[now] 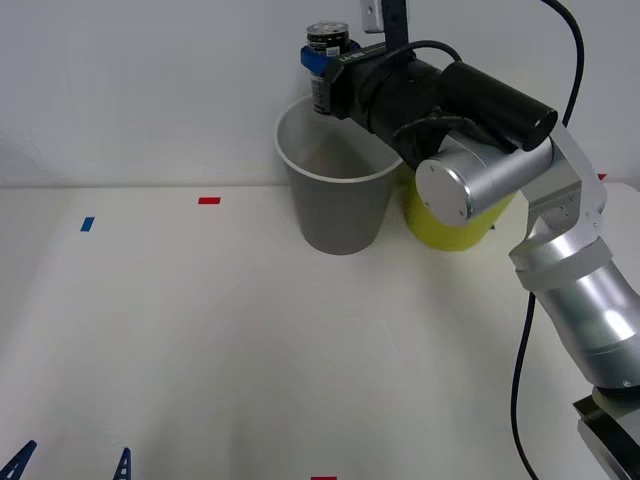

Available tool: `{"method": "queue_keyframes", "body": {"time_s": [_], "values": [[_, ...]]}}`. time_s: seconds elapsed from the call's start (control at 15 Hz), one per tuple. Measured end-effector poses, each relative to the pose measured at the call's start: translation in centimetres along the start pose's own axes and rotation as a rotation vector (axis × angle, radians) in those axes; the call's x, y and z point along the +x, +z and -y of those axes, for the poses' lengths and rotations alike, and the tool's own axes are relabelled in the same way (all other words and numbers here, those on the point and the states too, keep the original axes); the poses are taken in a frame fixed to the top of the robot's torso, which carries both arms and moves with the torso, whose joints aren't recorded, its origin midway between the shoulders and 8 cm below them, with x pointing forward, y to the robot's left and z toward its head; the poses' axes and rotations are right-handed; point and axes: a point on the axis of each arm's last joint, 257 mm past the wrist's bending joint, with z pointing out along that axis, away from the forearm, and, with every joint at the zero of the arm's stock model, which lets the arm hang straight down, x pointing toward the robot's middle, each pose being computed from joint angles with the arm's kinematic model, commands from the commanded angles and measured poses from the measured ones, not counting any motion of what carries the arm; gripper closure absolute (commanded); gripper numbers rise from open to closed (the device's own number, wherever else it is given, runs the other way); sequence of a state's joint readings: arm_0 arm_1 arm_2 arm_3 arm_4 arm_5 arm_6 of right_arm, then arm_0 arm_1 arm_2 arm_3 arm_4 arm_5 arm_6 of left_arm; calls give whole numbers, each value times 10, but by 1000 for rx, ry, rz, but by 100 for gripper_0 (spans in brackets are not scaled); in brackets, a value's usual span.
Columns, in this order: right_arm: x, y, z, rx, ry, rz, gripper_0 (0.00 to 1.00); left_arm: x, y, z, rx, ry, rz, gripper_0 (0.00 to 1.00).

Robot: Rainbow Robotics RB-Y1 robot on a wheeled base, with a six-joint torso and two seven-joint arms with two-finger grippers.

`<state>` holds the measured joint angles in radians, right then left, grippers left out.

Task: Put cans in the gray bin and PET bottles in the light green bin.

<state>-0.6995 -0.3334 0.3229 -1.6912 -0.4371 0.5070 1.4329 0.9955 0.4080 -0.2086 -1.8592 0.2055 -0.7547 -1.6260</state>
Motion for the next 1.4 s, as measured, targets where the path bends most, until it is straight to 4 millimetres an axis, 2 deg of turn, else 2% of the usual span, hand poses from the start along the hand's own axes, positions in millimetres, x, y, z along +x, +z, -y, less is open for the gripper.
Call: {"method": "queue_keyframes", "body": {"time_s": [0.07,0.13,0.2,0.27,0.33,0.4,1.2,1.4], "values": [[0,0,2,2,-4,0,100,0,0,0,0,0,0,0],[-1,-1,3,3,-6,3,77,0,0,0,0,0,0,0],[-2,-1,4,5,-8,8,33,0,0,0,0,0,0,0],[-3,-1,5,5,-8,10,13,0,0,0,0,0,0,0],[-3,-1,5,6,-8,10,2,0,0,0,0,0,0,0],[-3,-2,6,6,-8,10,0,0,0,0,0,0,0,0],[-4,-6,12,2,-8,5,0,0,0,0,0,0,0,0],[-5,-16,13,3,-10,-31,0,0,0,0,0,0,0,0]]}}
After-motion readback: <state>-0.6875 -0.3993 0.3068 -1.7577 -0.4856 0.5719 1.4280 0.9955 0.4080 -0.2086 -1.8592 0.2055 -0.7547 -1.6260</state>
